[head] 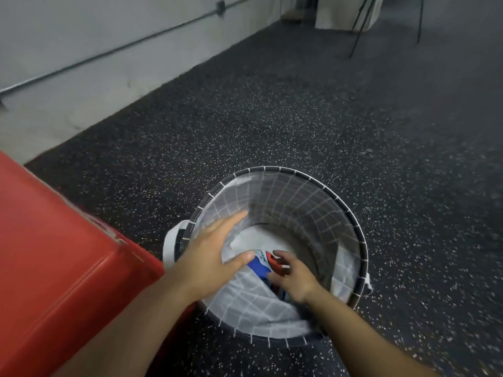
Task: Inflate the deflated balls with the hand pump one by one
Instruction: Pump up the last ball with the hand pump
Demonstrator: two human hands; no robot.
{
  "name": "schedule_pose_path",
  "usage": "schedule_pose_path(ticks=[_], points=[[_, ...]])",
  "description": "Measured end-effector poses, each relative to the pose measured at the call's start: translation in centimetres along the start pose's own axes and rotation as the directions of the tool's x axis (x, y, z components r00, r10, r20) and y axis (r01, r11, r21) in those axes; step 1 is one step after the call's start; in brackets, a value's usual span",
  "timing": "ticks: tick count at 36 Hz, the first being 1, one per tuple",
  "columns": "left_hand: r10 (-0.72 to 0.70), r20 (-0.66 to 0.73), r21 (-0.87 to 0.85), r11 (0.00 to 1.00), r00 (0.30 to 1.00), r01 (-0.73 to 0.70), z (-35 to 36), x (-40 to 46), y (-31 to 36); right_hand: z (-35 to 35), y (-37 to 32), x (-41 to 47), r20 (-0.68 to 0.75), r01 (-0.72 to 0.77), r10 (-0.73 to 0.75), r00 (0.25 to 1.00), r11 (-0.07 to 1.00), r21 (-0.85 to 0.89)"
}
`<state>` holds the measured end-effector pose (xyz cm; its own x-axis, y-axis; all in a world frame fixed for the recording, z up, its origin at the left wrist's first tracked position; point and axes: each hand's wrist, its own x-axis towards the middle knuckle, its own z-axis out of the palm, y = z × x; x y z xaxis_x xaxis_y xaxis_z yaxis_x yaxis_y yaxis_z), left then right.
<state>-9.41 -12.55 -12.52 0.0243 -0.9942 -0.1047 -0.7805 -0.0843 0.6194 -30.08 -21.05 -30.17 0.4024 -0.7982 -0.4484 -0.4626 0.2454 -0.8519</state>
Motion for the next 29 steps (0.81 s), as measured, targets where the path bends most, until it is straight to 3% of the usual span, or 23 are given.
schedule_pose_path(ticks=[8,14,23,29], points=[[-0.019,0.073,0.042,0.999,0.997,0.016,0.8,1.6,-2.3,2.9,3.8,4.0,0.001,-0.053,0.054,0.999,0.981,-0.189],[-0.029,0.083,0.007,1.0,0.996,0.028,1.0,1.9,-3.7,4.9,5.1,5.2,-0.116,0.012,-0.051,0.992,0.95,-0.313],[-0.02,0.062,-0.011,1.0,0.998,0.021,0.3,1.8,-3.6,4.0,3.5,4.6,-0.317,0.008,-0.076,0.945,0.978,-0.209],[0.01,-0.006,-0.024,1.0,1.0,-0.01,-0.3,1.4,-2.7,0.4,-1.0,1.1,-0.477,0.155,-0.212,0.853,0.975,-0.157]])
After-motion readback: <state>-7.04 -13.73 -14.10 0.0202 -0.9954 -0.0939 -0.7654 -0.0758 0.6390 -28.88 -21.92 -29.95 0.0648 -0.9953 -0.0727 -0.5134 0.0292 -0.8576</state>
